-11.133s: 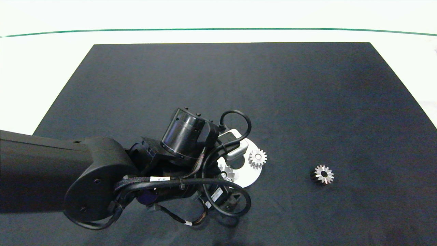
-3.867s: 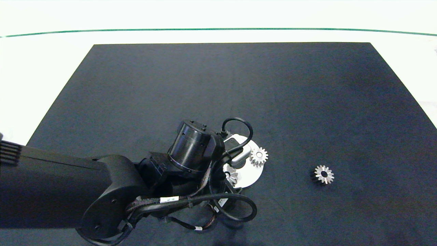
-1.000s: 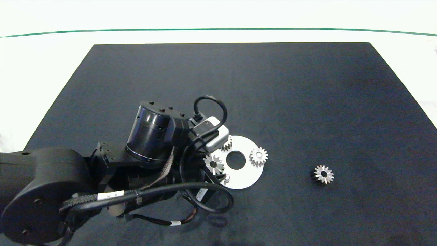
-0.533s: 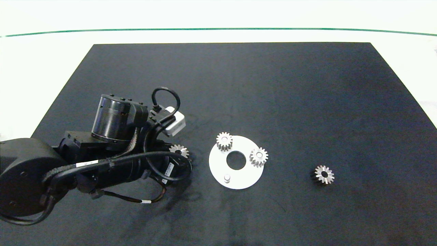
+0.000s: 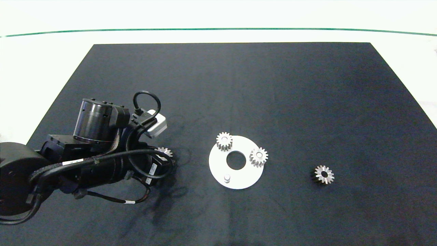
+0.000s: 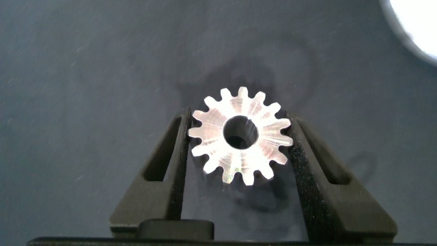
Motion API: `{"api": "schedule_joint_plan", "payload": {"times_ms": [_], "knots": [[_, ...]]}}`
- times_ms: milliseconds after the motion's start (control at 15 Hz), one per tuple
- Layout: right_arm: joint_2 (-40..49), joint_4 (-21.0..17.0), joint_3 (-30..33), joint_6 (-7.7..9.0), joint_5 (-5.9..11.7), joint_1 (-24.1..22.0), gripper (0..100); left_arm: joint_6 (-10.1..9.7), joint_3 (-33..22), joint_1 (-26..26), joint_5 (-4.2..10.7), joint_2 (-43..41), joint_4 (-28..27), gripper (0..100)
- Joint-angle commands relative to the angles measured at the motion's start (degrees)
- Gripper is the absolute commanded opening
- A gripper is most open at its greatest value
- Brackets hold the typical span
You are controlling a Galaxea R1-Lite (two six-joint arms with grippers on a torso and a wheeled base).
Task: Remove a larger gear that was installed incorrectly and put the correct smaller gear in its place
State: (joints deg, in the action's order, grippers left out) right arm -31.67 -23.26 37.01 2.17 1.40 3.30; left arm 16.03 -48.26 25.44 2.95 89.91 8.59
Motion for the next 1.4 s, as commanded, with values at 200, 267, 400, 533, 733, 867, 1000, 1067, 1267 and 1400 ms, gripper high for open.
{"api": "schedule_joint_plan", "payload": {"times_ms": [200, 267, 400, 533, 733, 867, 1000, 1067, 1267, 1400], "knots": [[-0.06, -0.12, 0.08, 0.03, 0.09, -0.05, 100, 0.05, 0.27, -0.92, -1.19, -1.75, -0.24, 100], [-0.06, -0.21, -0.01, 0.03, 0.09, -0.05, 100, 0.05, 0.36, -0.92, -1.19, -2.37, -0.42, 100], [-0.06, -0.21, 0.08, 0.03, 0.09, -0.14, 100, -0.03, 0.63, -0.83, -1.19, -4.56, -0.6, 100], [-0.58, -0.21, 0.17, 0.03, 0.18, -0.14, 100, 0.05, 0.71, -0.83, -1.19, -6.67, -0.68, 100], [-4.1, -0.21, 1.05, 0.47, 0.18, 0.04, 100, -1.27, 0.89, -2.06, -1.1, -13.26, -2.88, 100], [-7.7, 0.06, 1.31, 2.05, 0.09, 0.3, 100, -1.97, 0.8, -4.35, -1.19, -18.27, -7.19, 100], [-12.01, 0.32, 1.84, 2.22, -0.26, 0.65, 100, -2.58, 0.8, -6.55, -1.19, -22.14, -9.21, 100], [-14.12, 0.32, 2.54, 2.22, -0.08, 1.18, 100, -3.64, 0.89, -7.69, -1.19, -24.34, -9.74, 100], [-19.83, 0.41, 5.18, 2.4, 0.27, 1.88, 100, -5.04, 1.15, -9.01, -1.19, -30.76, -12.2, 100], [-23.0, 0.41, 7.02, 3.1, 0.27, 2.67, 100, -5.13, 0.98, -9.18, -0.93, -34.27, -14.4, 100]]}}
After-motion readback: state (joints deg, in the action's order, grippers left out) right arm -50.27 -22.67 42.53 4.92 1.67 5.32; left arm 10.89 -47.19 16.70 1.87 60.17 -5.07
